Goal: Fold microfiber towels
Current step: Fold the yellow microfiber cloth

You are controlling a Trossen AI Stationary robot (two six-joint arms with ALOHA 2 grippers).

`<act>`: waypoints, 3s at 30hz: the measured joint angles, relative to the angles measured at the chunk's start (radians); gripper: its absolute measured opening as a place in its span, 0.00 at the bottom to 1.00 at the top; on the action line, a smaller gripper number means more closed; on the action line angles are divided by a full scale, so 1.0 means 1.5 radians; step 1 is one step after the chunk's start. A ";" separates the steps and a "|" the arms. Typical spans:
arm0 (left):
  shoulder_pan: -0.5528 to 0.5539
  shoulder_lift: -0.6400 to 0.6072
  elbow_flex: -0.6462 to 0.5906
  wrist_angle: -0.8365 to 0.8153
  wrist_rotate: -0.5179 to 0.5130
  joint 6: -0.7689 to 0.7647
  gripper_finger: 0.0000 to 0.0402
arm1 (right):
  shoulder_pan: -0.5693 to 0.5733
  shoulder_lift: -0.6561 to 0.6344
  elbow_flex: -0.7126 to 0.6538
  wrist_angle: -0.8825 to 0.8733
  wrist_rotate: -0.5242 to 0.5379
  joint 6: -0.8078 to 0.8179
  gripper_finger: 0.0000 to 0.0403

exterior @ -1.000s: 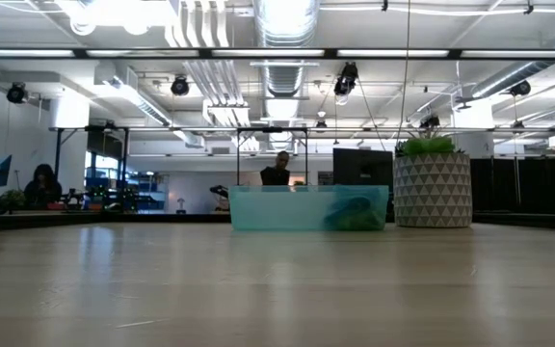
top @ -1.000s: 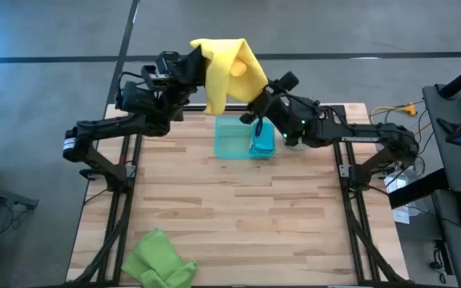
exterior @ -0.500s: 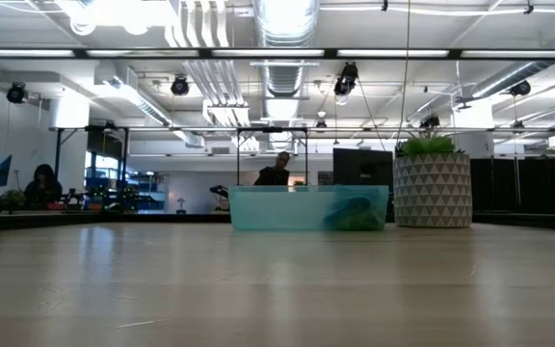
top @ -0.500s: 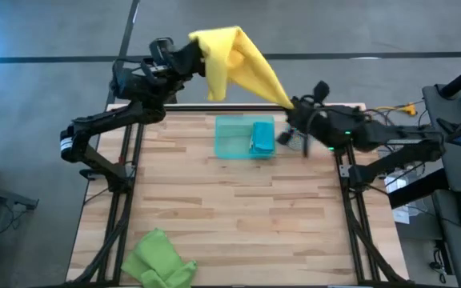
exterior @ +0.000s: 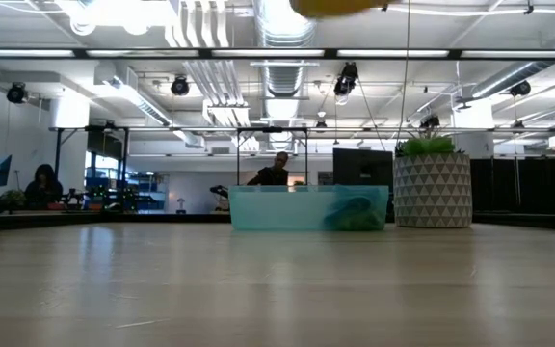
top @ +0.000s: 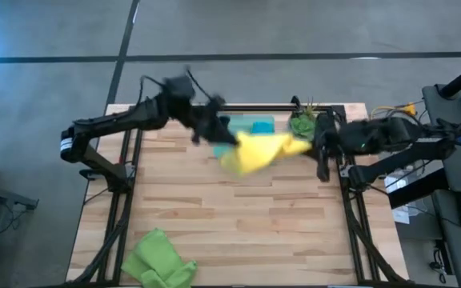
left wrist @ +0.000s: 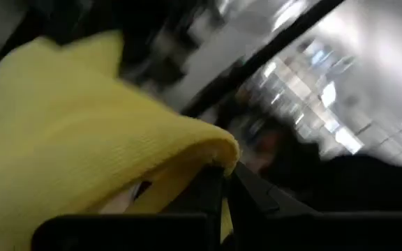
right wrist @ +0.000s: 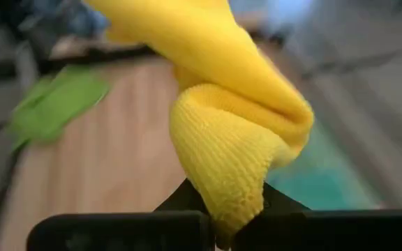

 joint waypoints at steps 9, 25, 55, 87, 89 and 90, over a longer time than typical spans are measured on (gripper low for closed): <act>-0.125 0.054 -0.017 -0.598 -0.378 0.386 0.00 | 0.167 -0.005 -0.220 0.039 -0.068 0.209 0.02; -0.193 0.183 -0.087 -0.529 -0.306 0.367 0.36 | 0.211 0.011 -0.458 0.415 -0.092 0.333 0.02; -0.283 -0.614 -0.510 -0.388 -0.577 -0.043 0.58 | -0.112 0.714 0.179 0.529 -0.465 0.009 0.44; -0.283 -0.936 -0.548 -0.311 -0.644 0.046 0.58 | -0.143 1.018 0.666 0.095 -0.373 -0.092 0.03; -0.283 -0.929 -0.549 -0.327 -0.643 0.047 0.58 | -0.141 0.985 0.666 0.080 -0.366 -0.102 0.02; -0.283 -0.926 -0.550 -0.335 -0.643 0.047 0.58 | -0.141 0.969 0.666 0.080 -0.358 -0.110 0.02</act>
